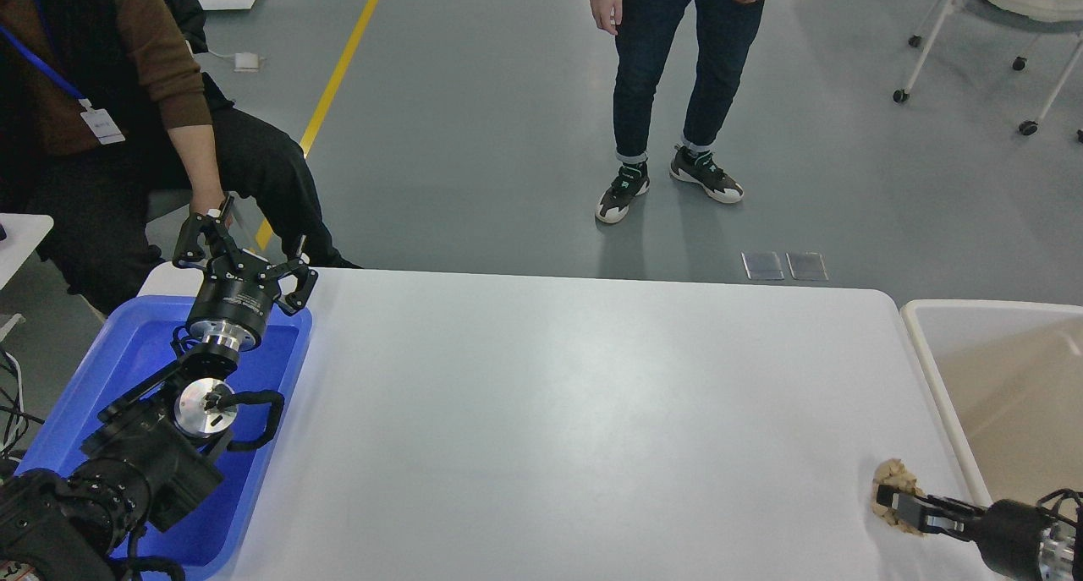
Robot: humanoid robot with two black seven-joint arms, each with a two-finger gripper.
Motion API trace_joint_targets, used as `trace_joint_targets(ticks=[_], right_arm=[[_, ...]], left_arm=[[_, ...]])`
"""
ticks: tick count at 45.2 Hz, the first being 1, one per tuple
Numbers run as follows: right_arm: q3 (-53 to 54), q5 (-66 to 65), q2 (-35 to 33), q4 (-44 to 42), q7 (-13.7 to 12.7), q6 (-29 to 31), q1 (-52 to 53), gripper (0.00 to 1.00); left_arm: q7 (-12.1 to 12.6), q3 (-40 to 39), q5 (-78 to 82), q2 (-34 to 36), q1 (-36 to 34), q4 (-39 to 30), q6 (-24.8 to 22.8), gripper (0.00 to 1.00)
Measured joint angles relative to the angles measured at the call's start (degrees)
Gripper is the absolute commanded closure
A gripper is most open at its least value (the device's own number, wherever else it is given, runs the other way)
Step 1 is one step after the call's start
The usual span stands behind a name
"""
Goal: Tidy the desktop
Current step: 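Lift the wrapper with the right gripper and carry it over the bin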
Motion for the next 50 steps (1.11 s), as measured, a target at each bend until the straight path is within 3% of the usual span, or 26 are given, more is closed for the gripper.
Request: trace_joint_targets(ticks=[7, 17, 32, 50], right_arm=[[0.2, 3.2, -1.9, 2.4, 2.9, 0.0, 2.4, 1.0], [1.6, 7.6, -5.2, 10.7, 4.6, 0.2, 8.3, 1.0], [1.9, 13.0, -10.9, 21.9, 5.1, 2.3, 20.9, 1.0], [1.7, 22.7, -17.0, 24.2, 4.1, 10.5, 35.0, 1.0]], left_arm=[[0.0, 0.0, 0.0, 0.0, 0.0, 0.0, 0.0, 0.0], [0.0, 0.0, 0.0, 0.0, 0.0, 0.0, 0.0, 0.0], [0.0, 0.0, 0.0, 0.0, 0.0, 0.0, 0.0, 0.0], [0.0, 0.0, 0.0, 0.0, 0.0, 0.0, 0.0, 0.0]])
